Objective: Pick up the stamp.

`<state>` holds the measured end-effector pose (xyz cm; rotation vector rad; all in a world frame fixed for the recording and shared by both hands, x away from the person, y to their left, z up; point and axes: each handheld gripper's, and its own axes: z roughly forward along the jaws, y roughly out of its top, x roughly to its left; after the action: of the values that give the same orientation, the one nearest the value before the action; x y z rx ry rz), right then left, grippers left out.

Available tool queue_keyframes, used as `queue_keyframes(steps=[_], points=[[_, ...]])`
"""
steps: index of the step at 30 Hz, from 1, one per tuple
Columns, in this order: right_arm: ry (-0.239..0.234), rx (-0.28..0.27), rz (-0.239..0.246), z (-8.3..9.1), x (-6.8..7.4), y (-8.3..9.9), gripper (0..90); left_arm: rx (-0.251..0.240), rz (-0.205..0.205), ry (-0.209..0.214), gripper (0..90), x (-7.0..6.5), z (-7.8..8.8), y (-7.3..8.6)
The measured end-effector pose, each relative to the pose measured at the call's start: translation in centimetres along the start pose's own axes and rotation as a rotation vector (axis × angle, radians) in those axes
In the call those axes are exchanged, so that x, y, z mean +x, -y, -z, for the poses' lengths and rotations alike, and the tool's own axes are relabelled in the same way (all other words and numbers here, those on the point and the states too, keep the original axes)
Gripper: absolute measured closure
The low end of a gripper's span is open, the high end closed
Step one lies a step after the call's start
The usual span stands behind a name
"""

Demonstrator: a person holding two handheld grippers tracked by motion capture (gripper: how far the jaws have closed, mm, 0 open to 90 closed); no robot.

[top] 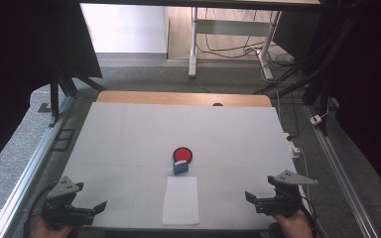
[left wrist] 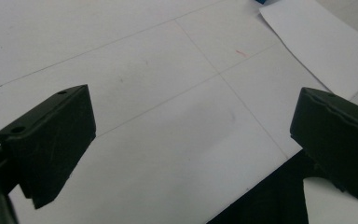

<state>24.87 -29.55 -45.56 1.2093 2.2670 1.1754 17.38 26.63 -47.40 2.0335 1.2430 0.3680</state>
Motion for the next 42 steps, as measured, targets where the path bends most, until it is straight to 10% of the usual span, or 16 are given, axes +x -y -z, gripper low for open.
queue_keyframes(steps=[8, 42], points=[[-0.020, 0.031, 0.075, -0.28, 0.69, -0.04, 0.0, 0.015, 0.001, 0.002, 0.0, 0.00, -0.15, -0.07], [-0.047, 0.026, 0.089, -0.21, 0.77, -0.05, 0.0, 0.015, -0.016, 0.023, 0.0, -0.32, -0.15, -0.83]])
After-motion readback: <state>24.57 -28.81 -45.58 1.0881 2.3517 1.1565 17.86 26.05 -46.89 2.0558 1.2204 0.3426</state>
